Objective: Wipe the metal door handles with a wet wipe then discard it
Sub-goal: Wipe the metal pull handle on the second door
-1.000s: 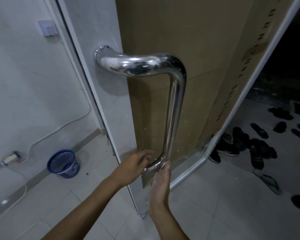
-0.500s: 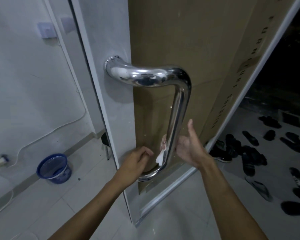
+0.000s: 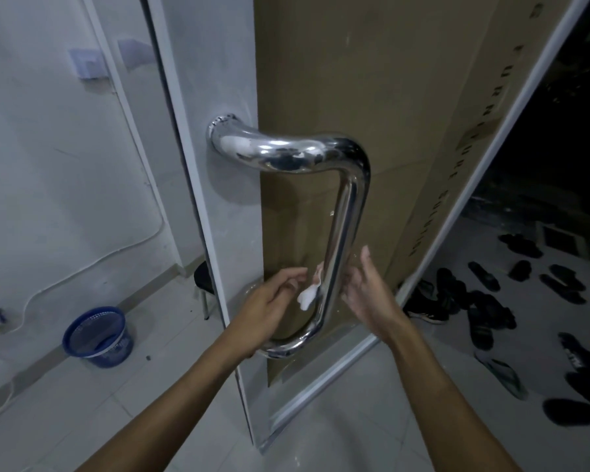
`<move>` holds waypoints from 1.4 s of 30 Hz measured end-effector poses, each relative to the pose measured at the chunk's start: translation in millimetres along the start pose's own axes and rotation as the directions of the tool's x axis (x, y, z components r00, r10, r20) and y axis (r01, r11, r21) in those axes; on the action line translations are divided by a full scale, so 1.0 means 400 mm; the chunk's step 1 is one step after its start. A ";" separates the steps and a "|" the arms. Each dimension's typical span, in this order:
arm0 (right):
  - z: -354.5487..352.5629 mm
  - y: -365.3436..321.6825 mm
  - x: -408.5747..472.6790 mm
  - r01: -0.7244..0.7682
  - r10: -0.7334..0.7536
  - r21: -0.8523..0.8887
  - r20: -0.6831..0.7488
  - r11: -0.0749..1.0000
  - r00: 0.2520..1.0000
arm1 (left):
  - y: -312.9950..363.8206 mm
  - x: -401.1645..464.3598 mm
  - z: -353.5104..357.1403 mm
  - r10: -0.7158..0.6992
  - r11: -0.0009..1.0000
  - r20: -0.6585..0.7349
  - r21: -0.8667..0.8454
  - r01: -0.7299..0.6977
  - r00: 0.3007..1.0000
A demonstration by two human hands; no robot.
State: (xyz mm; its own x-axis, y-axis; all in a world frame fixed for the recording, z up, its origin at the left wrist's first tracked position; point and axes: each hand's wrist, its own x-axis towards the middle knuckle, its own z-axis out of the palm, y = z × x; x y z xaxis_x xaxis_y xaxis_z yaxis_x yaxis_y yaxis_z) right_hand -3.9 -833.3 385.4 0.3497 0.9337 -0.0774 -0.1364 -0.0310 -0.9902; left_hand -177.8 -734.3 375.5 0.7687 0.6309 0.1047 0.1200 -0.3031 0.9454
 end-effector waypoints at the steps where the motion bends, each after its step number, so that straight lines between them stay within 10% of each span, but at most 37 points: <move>1: 0.008 0.031 -0.018 0.001 0.001 0.020 -0.082 1.000 0.997 | 0.001 0.000 0.003 -0.001 1.000 0.020 -0.019 0.001 1.000; 8: 0.155 0.225 -0.131 0.139 -0.162 -0.092 -0.329 0.986 0.930 | -0.003 -0.005 0.025 -0.038 0.999 0.091 -0.025 0.040 0.995; 12: 0.215 0.284 -0.118 0.155 -0.327 -0.451 -0.333 0.879 0.885 | 0.014 -0.009 0.031 -0.066 0.995 0.084 -0.068 0.072 0.994; 20: 0.122 0.373 -0.053 0.049 -0.704 -0.982 -0.095 0.181 0.704 | 0.027 -0.007 0.014 -0.103 0.994 0.092 -0.017 0.105 0.990; 26: 0.021 0.260 -0.001 0.102 -0.770 -0.940 0.327 -0.326 0.548 | 0.040 -0.003 0.010 -0.093 0.990 0.072 -0.099 0.100 0.993; 32: 0.010 -0.018 0.028 -0.045 -0.767 -0.821 0.510 -0.568 0.389 | 0.035 0.012 0.016 -0.082 0.981 0.009 -0.174 0.082 0.997; 42: -0.024 0.080 -0.038 0.121 -0.461 -0.667 0.622 -0.735 0.634 | 0.016 0.010 0.004 -0.124 0.980 0.042 -0.149 0.129 0.991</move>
State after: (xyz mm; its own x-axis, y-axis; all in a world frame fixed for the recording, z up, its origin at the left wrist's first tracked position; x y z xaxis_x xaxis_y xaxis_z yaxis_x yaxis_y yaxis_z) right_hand -4.6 -852.0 353.8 -0.2918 0.8277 0.4794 0.7611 -0.1026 0.6405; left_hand -172.9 -734.8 381.3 0.7734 0.6334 -0.0266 0.1233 -0.1091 0.9864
